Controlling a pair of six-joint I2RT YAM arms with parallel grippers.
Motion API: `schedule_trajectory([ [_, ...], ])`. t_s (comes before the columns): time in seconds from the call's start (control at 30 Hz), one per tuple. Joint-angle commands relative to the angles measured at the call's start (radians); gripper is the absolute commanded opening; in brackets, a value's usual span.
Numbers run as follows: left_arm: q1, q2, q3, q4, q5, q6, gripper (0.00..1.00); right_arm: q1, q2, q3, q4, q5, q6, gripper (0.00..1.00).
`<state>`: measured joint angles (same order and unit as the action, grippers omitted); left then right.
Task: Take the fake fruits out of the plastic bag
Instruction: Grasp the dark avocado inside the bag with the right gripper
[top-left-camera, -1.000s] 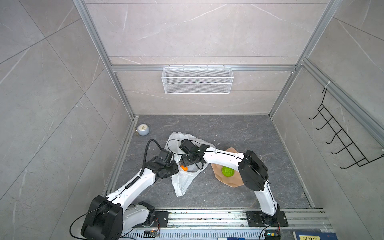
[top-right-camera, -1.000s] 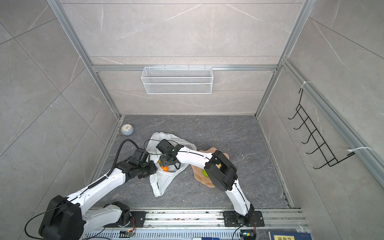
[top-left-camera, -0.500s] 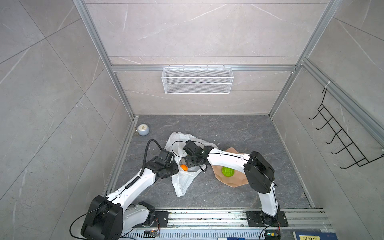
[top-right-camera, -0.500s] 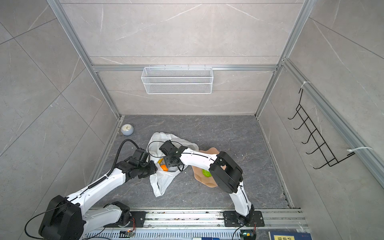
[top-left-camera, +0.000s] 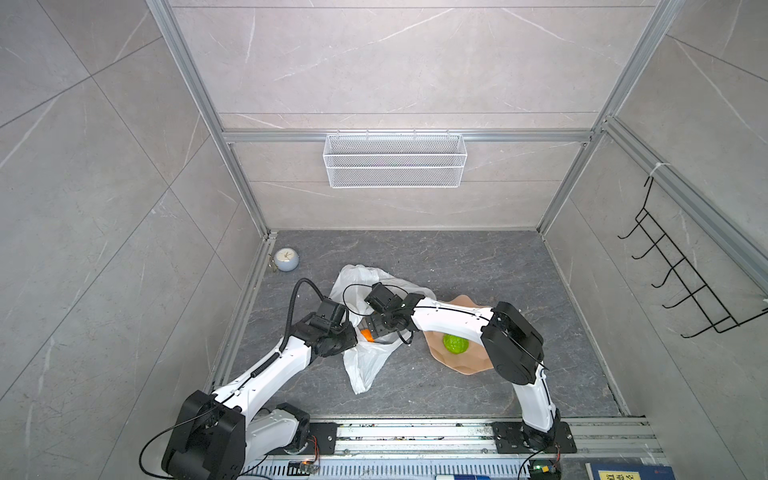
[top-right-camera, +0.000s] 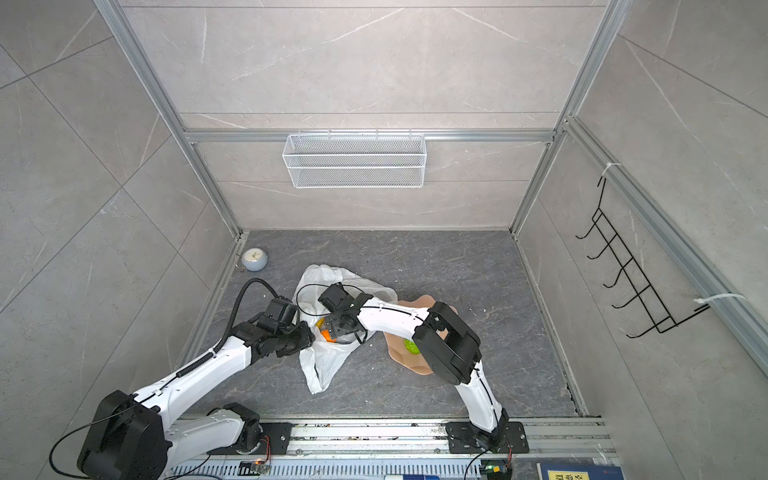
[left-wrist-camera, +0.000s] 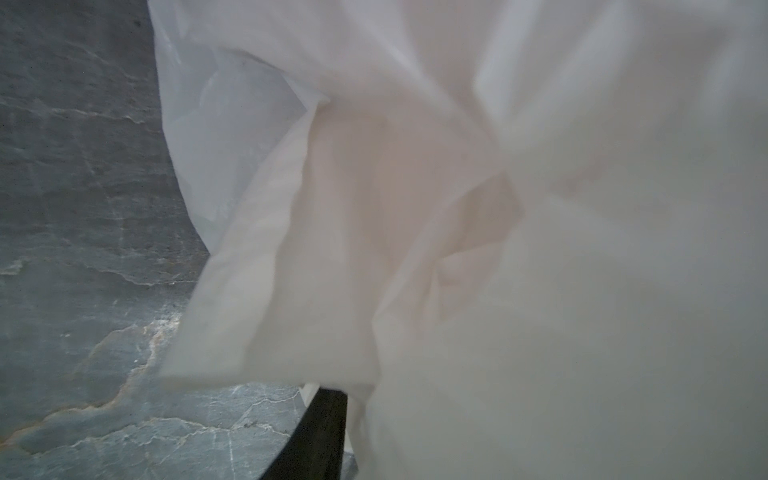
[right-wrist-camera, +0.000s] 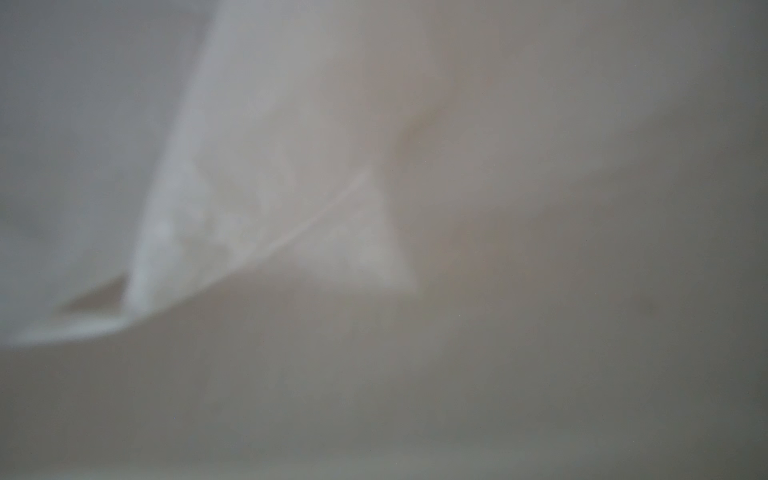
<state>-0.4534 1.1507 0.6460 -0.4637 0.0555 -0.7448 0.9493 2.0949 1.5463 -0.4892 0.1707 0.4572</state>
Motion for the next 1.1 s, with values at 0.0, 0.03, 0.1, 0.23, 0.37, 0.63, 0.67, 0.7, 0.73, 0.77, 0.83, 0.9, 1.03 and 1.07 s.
schedule_trajectory([
  [0.0,0.005,-0.008,0.012,0.000,0.003,0.014,0.33,0.003,0.038,-0.006,-0.050,-0.022,-0.015,0.88],
  [0.03,0.005,-0.007,0.011,0.000,0.003,0.015,0.33,0.002,0.036,-0.006,-0.055,-0.030,-0.018,0.88],
  [0.1,0.005,-0.004,0.012,0.001,0.003,0.013,0.33,0.003,0.028,-0.014,-0.062,-0.044,-0.014,0.88],
  [0.23,0.005,0.005,0.019,0.002,0.003,0.016,0.33,0.003,0.024,-0.028,-0.069,-0.042,0.013,0.87],
  [0.37,0.005,0.008,0.022,0.004,0.006,0.015,0.33,0.003,0.029,-0.017,-0.079,-0.010,0.024,0.80],
  [0.63,0.005,-0.002,0.022,-0.006,0.000,0.019,0.34,0.002,-0.047,-0.012,-0.075,0.011,0.032,0.69],
  [0.67,0.005,-0.001,0.021,-0.006,0.000,0.018,0.34,0.002,-0.060,-0.013,-0.079,0.013,0.032,0.68],
  [0.7,0.005,-0.001,0.020,-0.005,0.000,0.017,0.34,0.003,-0.076,-0.015,-0.083,0.015,0.034,0.68],
  [0.73,0.005,0.001,0.020,-0.005,0.000,0.019,0.33,0.002,-0.090,-0.019,-0.084,0.016,0.036,0.67],
  [0.77,0.006,0.001,0.020,-0.004,0.000,0.018,0.34,0.003,-0.108,-0.026,-0.086,0.017,0.038,0.67],
  [0.83,0.005,0.004,0.019,-0.001,0.000,0.019,0.34,0.003,-0.143,-0.043,-0.085,0.018,0.040,0.66],
  [0.9,0.005,0.007,0.019,0.003,0.003,0.017,0.33,0.003,-0.172,-0.058,-0.077,0.018,0.039,0.64],
  [1.03,0.005,0.010,0.017,0.011,0.006,0.016,0.33,0.003,-0.162,-0.062,-0.090,0.025,0.011,0.67],
  [1.07,0.005,0.010,0.018,0.011,0.007,0.015,0.34,0.003,-0.153,-0.061,-0.092,0.023,0.004,0.69],
])
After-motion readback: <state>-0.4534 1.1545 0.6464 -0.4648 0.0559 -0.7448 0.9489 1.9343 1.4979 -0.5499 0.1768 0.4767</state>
